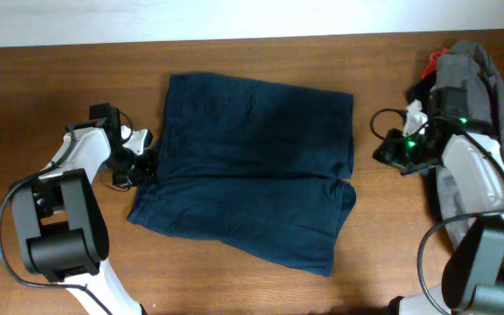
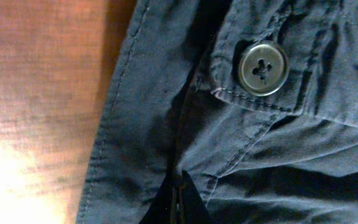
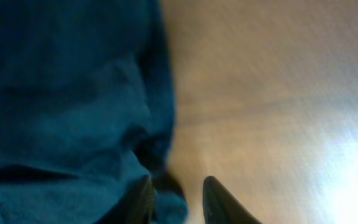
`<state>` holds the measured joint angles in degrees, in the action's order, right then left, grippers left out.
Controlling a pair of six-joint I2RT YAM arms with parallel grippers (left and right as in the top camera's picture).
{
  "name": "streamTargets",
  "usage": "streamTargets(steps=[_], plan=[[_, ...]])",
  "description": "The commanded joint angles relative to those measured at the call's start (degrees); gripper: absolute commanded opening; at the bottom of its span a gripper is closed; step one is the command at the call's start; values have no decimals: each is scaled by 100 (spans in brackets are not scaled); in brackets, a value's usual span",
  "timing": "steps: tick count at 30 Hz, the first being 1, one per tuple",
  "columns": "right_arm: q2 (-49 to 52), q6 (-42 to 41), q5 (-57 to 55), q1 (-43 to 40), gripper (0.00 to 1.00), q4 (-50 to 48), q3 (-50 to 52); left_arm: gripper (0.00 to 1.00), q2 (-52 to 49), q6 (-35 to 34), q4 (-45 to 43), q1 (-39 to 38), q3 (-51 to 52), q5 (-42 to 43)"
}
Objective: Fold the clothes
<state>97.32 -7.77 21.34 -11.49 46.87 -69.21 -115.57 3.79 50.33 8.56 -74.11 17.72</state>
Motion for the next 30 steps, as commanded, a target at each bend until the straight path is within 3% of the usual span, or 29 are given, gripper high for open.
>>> streamTargets(steps=[1, 5, 9, 17, 20, 24, 27, 30], plan=[[289, -129, 411, 363, 25, -122, 20, 1, -260, -238, 186, 20, 391, -555], [645, -125, 496, 938, 24, -63, 31, 0, -258, -258, 201, 20, 391, -551], [973, -442, -216, 1329, 13, 227, 42, 1, -258, -302, 181, 42, 389, -555], [1078, -647, -2076, 861, 12, 715, 35, 0, -258, -426, 157, 238, 389, -557], [1078, -590, -1840, 501, 12, 507, -9, 1, -258, -426, 140, 328, 389, -553], [1051, 345, -258, 262, 13, 468, -116, 0, -258, -424, 155, 350, 389, -551], [999, 911, 750, 323, 17, 688, -122, 1, -249, -424, 208, 350, 389, -553], [999, 970, 890, 485, 24, 1067, -120, 4, -225, -426, 223, 398, 389, -549]])
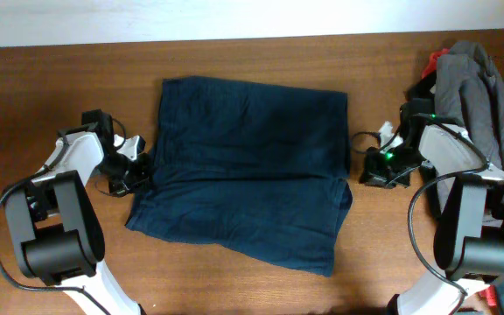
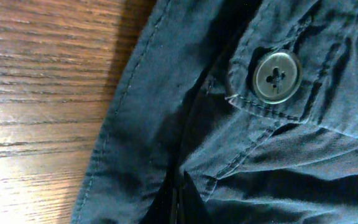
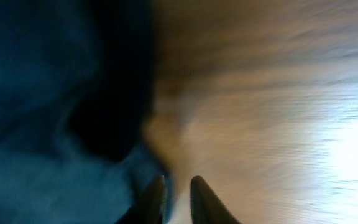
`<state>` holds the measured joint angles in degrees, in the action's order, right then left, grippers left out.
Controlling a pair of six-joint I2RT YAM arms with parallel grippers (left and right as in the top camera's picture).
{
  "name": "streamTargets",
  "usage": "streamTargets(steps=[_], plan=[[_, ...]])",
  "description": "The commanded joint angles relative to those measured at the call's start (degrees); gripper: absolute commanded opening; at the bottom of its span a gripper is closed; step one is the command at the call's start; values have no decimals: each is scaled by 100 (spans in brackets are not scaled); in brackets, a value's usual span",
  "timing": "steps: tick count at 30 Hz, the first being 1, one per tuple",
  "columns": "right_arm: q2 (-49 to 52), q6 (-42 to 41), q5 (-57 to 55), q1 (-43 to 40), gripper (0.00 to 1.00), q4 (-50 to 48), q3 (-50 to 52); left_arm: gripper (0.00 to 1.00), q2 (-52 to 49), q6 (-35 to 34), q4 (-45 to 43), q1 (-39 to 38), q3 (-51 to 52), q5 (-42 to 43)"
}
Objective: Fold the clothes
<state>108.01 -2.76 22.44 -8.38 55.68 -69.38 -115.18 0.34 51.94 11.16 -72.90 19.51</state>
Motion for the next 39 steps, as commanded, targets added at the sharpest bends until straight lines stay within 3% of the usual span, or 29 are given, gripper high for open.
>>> streamTargets(steps=[1, 3, 6, 10, 12, 13, 14, 15, 16, 22, 29, 39], plan=[[-70, 470, 732, 249, 28, 302, -98, 8, -256, -81, 57, 164, 269, -730], [-70, 468, 737, 378, 33, 402, -90, 15, -254, -81, 17, 227, 256, -726], [-70, 470, 734, 505, 48, 411, -92, 17, -247, -79, 0, 323, 168, -726], [-85, 310, 739, 426, 47, 76, -103, 20, -142, -76, 76, 393, -157, -664], [-94, 275, 872, 374, 38, -205, -105, 21, -52, -74, 151, 396, -361, -660], [-94, 275, 1045, 343, 24, -411, -105, 19, -13, -26, 153, 393, -455, -601], [-92, 273, 1224, 343, 6, -605, -103, 10, 28, 153, 140, 385, -560, -393], [-87, 271, 1377, 350, 4, -802, -103, 6, 57, 369, 101, 361, -651, -122], [-87, 232, 1497, 382, 4, -1001, -103, 1, 72, 514, 103, 339, -726, 33], [-61, -181, 1296, 861, 4, -1696, -103, 0, 76, 664, 37, 96, -841, 83], [522, -402, -538, 1495, 4, -1891, -103, 0, 79, 852, 35, -212, -844, 157], [1449, -555, -1134, 1390, 4, -3029, -109, 0, 79, 833, 212, -319, -844, 640]])
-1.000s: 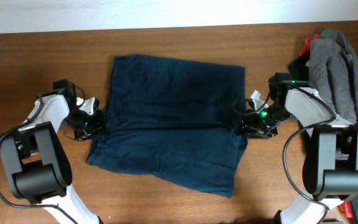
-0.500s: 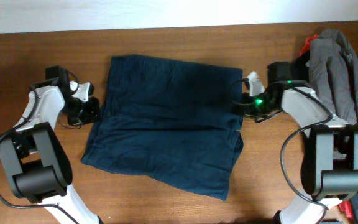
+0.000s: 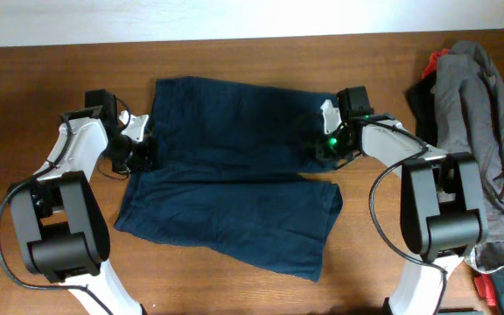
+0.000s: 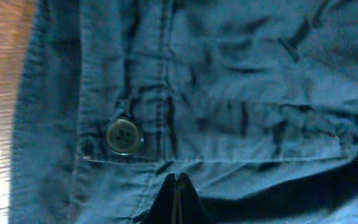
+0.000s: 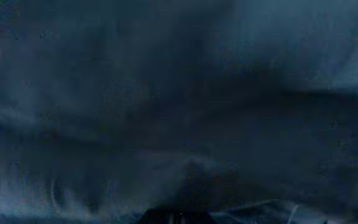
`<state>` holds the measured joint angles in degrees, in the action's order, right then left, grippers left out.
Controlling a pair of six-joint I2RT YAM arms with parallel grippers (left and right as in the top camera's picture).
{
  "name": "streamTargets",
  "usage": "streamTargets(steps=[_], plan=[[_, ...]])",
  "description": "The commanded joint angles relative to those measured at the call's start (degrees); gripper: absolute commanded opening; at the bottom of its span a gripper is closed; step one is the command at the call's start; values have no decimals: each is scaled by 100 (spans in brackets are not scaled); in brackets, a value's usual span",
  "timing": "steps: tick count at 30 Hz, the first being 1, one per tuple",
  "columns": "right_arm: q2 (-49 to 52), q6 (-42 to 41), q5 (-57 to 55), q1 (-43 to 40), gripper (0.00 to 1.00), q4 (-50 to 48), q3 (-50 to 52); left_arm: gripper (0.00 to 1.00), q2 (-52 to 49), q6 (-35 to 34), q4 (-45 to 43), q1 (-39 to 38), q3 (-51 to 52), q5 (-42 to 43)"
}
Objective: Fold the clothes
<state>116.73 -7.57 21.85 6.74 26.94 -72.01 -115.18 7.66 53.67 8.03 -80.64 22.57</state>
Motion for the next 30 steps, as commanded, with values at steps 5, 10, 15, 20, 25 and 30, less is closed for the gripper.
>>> streamTargets(steps=[5, 10, 15, 20, 25, 30], plan=[[850, -575, -1169, -299, 4, -1150, 101, 2, 79, 101, 48, -7, -87, 629], [935, -610, -903, -356, 4, -1381, -452, 12, 94, 103, 157, -4, -332, 726], [935, -535, -835, -479, 4, -645, -1517, 26, 101, 103, 151, -11, -841, 914], [837, 184, -223, -697, 59, 949, -2889, 36, 101, 105, 319, -11, -1071, 935], [579, 562, -133, -966, 62, 2710, -4096, 36, 111, 387, 964, -9, -1071, 914], [131, 1064, -59, -1102, 67, 4037, -4824, 36, 457, 769, 1480, 11, -1071, 909]])
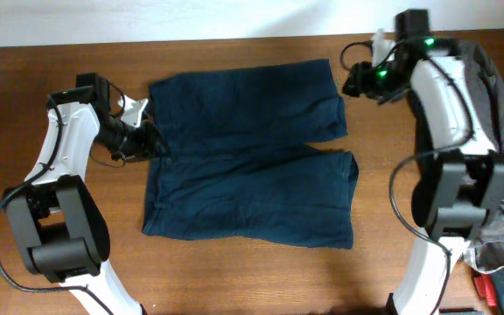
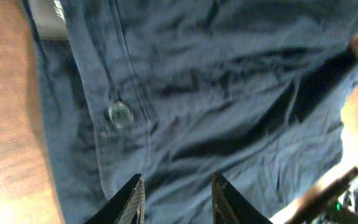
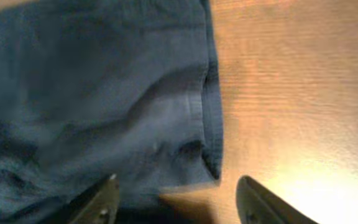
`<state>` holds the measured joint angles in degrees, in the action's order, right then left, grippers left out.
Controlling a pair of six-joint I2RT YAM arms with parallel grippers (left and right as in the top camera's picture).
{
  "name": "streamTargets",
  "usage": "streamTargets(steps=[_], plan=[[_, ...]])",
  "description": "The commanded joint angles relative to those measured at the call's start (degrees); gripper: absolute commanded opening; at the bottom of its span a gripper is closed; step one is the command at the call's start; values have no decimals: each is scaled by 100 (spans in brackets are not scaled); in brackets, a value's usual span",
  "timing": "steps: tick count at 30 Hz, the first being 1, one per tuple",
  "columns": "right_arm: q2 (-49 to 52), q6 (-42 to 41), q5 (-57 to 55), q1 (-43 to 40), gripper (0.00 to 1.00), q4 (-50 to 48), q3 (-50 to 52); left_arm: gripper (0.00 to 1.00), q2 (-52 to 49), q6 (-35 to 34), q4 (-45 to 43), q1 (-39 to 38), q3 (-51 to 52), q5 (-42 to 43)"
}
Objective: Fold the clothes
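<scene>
Dark navy shorts (image 1: pixel 248 153) lie spread flat mid-table, waistband to the left and both legs pointing right. My left gripper (image 1: pixel 151 140) hovers open over the waistband's left edge; in the left wrist view its fingertips (image 2: pixel 178 202) are apart above the fabric, below a grey button (image 2: pixel 119 114). My right gripper (image 1: pixel 354 83) is open just off the upper leg's far right corner. Seen from the right wrist, it (image 3: pixel 179 205) straddles the leg hem (image 3: pixel 210 124) and bare wood, holding nothing.
A heap of grey and dark clothes (image 1: pixel 488 87) lies at the table's right edge, close behind my right arm. Something red (image 1: pixel 501 289) pokes in at the bottom right. The table's back edge meets a white wall (image 1: pixel 191 17).
Both grippers were shut on the shorts and now stand open. The right one went from the middle of the right side to the far right corner. The shorts lie squarer and flatter.
At first my left gripper was shut on the waistband and the right one was open beside the shorts' right edge. The right then closed in on the hem, and both held cloth with the shorts shifted left. Now both have let go and the shorts lie spread.
</scene>
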<state>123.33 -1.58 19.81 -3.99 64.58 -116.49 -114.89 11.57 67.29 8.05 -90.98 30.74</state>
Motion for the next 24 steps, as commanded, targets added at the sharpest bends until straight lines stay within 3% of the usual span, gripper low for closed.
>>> streamTargets(steps=[1, 4, 7, 11, 15, 18, 24], plan=[[-671, 535, 144, -26, 68, 470, -442, 35, 599, 439, 229, 9, -37, 37], [-1158, 575, 142, -20, 70, 892, -463, 37, 1128, 422, 466, 9, -35, -671], [-1646, 636, 138, -17, 72, 1287, -463, 50, 1565, 151, 737, 11, 7, -1530], [-2142, 629, 96, -17, 75, 1746, -461, 51, 1685, -210, 1091, 9, 271, -1556], [-2380, 605, 96, -17, 77, 2135, -461, 50, 1683, -807, 957, 11, 1051, -1556], [-2411, 581, 98, -15, 78, 2505, -459, 36, 1683, -1263, 671, 11, 1836, -1556], [-2385, 470, -52, -17, 80, 2931, -229, 35, 1683, -1679, -44, 11, 2975, -1563]])
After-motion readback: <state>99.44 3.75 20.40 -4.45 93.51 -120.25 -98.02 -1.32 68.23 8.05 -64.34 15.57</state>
